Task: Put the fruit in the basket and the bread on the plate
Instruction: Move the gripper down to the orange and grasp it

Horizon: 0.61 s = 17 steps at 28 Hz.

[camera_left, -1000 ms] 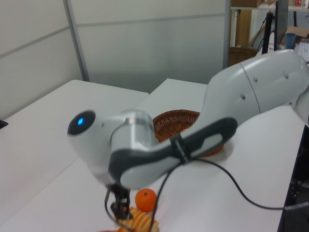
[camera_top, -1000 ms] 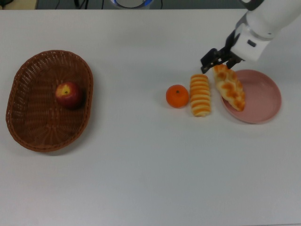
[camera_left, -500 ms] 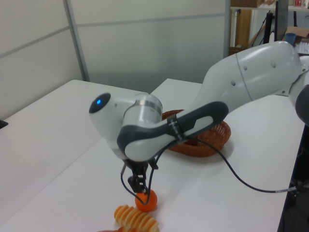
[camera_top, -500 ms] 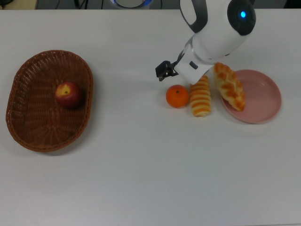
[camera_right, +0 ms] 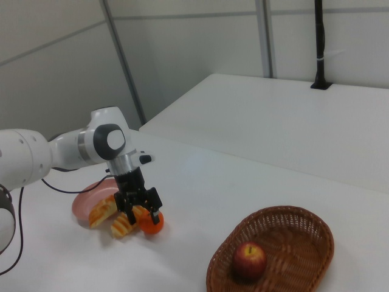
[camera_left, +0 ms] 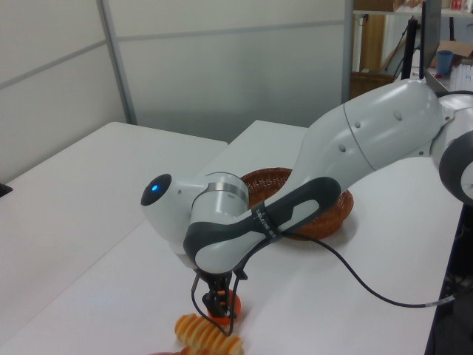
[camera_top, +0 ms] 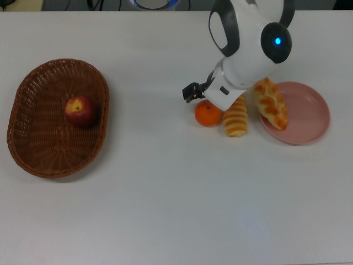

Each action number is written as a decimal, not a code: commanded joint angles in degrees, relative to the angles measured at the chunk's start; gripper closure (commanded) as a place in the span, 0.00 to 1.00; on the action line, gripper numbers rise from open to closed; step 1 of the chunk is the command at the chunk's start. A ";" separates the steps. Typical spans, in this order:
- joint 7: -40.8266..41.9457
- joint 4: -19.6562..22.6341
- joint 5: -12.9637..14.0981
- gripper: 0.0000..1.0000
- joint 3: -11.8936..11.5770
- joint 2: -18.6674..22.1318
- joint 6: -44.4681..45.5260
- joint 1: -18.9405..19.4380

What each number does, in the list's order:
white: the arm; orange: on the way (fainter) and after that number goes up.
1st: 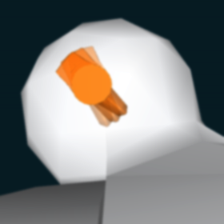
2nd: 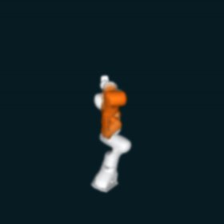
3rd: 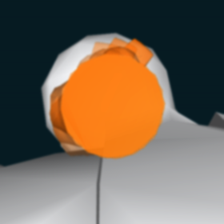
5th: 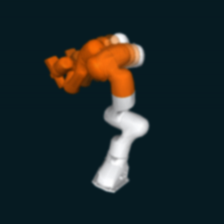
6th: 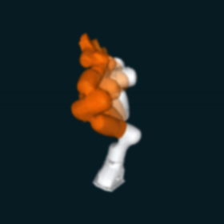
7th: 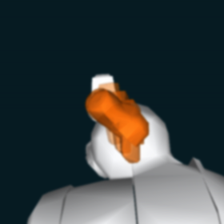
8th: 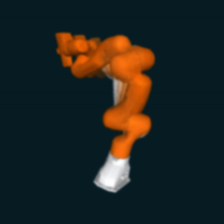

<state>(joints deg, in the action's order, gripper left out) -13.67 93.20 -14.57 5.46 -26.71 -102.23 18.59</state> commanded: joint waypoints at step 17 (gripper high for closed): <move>3.30 0.85 -1.77 0.08 -0.10 -1.68 -3.07 -1.01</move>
<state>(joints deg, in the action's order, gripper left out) -11.90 93.41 -15.35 5.45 -28.88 -104.13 17.94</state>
